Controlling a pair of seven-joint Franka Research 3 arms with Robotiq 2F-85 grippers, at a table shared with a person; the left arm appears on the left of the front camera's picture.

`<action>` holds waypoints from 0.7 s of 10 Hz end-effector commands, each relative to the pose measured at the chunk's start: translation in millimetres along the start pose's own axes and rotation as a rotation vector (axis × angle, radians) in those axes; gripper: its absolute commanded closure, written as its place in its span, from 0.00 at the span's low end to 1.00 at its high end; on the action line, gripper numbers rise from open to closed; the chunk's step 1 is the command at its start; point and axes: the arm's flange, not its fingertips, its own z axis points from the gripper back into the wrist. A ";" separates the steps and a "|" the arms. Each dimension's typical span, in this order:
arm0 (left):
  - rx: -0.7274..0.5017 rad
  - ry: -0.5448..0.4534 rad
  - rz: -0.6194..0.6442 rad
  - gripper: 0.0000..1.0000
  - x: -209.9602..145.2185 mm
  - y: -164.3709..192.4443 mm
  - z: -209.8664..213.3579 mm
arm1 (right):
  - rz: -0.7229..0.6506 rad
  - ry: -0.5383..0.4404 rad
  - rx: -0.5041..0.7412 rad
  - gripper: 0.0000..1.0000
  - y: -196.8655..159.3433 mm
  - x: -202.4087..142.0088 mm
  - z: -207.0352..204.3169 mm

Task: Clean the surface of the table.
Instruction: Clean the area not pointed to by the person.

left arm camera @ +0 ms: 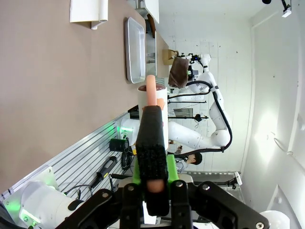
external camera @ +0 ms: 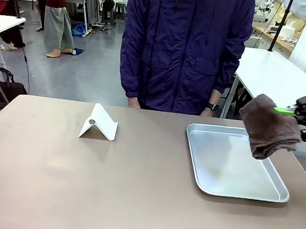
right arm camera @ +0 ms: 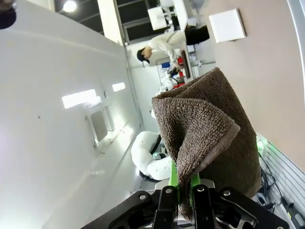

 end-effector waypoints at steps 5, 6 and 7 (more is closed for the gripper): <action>0.001 -0.001 0.009 0.78 -0.5 -4.1 -0.5 | 0.000 0.000 0.000 1.00 0.0 0.0 0.0; 0.001 -0.001 0.009 0.78 -0.5 -4.1 -0.5 | 0.000 0.000 0.000 1.00 0.0 0.0 0.0; 0.001 -0.001 0.009 0.78 -0.5 -4.1 -0.5 | 0.000 0.000 0.000 1.00 0.0 0.0 0.0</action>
